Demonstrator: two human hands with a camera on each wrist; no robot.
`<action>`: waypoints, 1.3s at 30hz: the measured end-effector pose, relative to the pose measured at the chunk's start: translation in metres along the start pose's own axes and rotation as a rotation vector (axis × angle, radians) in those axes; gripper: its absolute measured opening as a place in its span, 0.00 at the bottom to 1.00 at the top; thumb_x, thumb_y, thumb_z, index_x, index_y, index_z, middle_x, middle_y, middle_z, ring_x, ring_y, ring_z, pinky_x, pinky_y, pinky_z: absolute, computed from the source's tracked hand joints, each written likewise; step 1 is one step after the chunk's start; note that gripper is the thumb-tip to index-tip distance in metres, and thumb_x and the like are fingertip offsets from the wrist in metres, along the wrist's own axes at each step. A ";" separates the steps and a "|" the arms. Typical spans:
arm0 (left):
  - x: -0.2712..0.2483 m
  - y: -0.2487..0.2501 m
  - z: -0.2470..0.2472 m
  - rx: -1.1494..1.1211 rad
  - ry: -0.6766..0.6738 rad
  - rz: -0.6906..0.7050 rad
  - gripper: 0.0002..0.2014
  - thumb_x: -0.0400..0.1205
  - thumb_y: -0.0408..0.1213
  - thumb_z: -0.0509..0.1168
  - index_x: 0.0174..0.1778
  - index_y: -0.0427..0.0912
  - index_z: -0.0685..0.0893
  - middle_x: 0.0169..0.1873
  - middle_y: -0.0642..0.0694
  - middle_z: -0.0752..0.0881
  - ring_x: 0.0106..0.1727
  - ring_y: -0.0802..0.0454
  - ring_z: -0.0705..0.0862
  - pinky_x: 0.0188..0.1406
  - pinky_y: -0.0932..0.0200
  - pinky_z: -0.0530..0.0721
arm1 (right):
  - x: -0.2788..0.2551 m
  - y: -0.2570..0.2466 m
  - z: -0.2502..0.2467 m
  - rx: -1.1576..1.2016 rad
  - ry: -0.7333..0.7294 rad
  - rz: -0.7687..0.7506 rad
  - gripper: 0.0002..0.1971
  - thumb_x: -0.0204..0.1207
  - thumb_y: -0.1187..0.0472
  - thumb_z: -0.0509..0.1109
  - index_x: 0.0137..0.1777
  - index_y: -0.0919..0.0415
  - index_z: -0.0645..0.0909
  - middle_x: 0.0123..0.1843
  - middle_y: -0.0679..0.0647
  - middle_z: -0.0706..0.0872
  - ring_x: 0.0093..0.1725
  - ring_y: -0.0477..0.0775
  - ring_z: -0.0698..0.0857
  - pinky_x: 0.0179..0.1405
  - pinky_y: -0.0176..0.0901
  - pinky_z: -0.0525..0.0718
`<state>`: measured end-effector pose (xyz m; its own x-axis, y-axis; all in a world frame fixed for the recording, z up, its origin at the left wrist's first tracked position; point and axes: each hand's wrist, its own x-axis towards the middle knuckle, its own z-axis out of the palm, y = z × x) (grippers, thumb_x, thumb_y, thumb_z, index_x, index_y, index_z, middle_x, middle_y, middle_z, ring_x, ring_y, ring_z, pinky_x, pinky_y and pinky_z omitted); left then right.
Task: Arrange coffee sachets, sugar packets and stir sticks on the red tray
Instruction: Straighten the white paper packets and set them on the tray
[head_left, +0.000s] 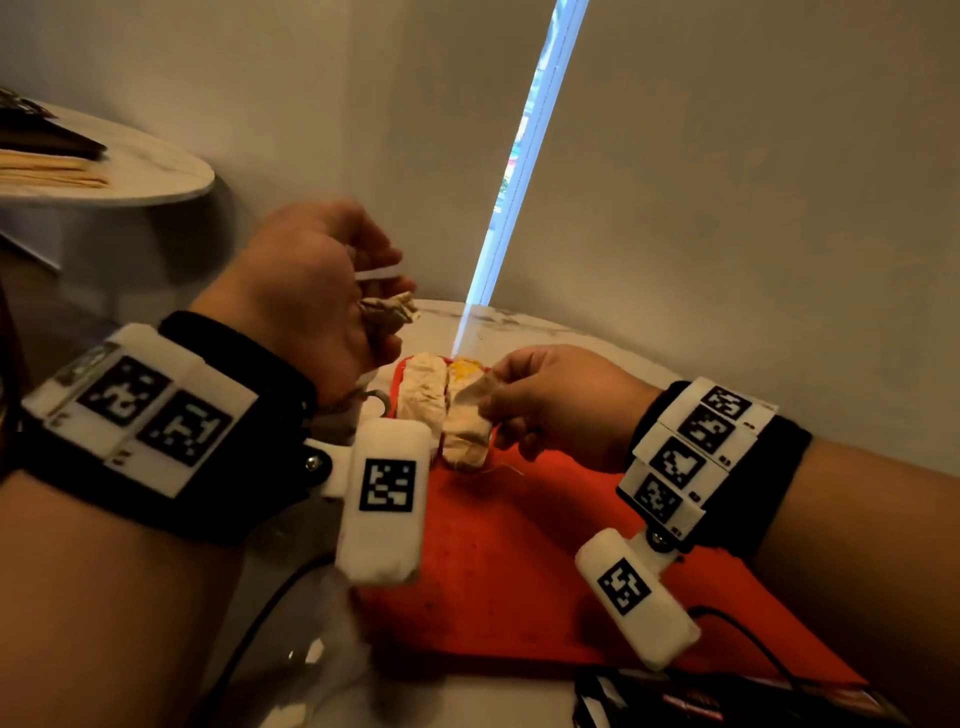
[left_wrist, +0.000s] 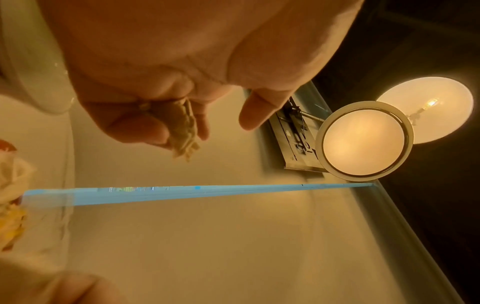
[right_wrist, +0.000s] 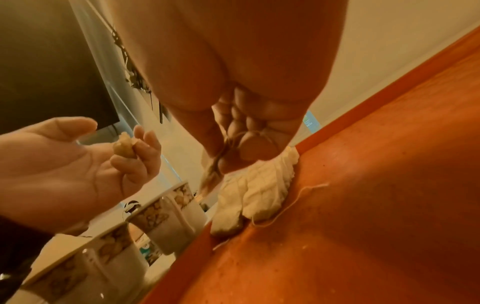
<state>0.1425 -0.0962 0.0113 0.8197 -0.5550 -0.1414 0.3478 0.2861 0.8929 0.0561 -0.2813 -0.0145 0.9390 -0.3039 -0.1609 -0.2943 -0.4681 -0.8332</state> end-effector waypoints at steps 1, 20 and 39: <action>-0.001 0.001 -0.002 0.026 -0.005 -0.007 0.13 0.80 0.45 0.57 0.55 0.44 0.78 0.51 0.43 0.79 0.34 0.52 0.72 0.35 0.56 0.69 | 0.001 -0.001 0.005 -0.037 -0.040 0.016 0.06 0.77 0.75 0.71 0.49 0.65 0.85 0.35 0.61 0.88 0.29 0.53 0.86 0.23 0.41 0.80; -0.005 -0.007 0.012 0.184 -0.009 -0.075 0.14 0.79 0.47 0.58 0.53 0.43 0.79 0.47 0.41 0.79 0.35 0.49 0.72 0.37 0.54 0.67 | 0.014 -0.011 0.027 -0.101 0.049 0.017 0.03 0.78 0.69 0.75 0.46 0.61 0.85 0.36 0.59 0.90 0.32 0.54 0.90 0.35 0.49 0.88; -0.003 -0.007 0.010 0.133 0.008 -0.065 0.13 0.79 0.46 0.58 0.53 0.43 0.79 0.50 0.41 0.79 0.34 0.50 0.73 0.36 0.55 0.68 | -0.005 -0.015 0.013 -0.214 -0.244 0.208 0.16 0.82 0.57 0.63 0.37 0.67 0.81 0.30 0.60 0.87 0.28 0.59 0.84 0.28 0.42 0.77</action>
<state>0.1330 -0.1041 0.0102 0.8011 -0.5629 -0.2034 0.3373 0.1440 0.9303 0.0584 -0.2625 -0.0082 0.8625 -0.2166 -0.4574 -0.4893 -0.5879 -0.6442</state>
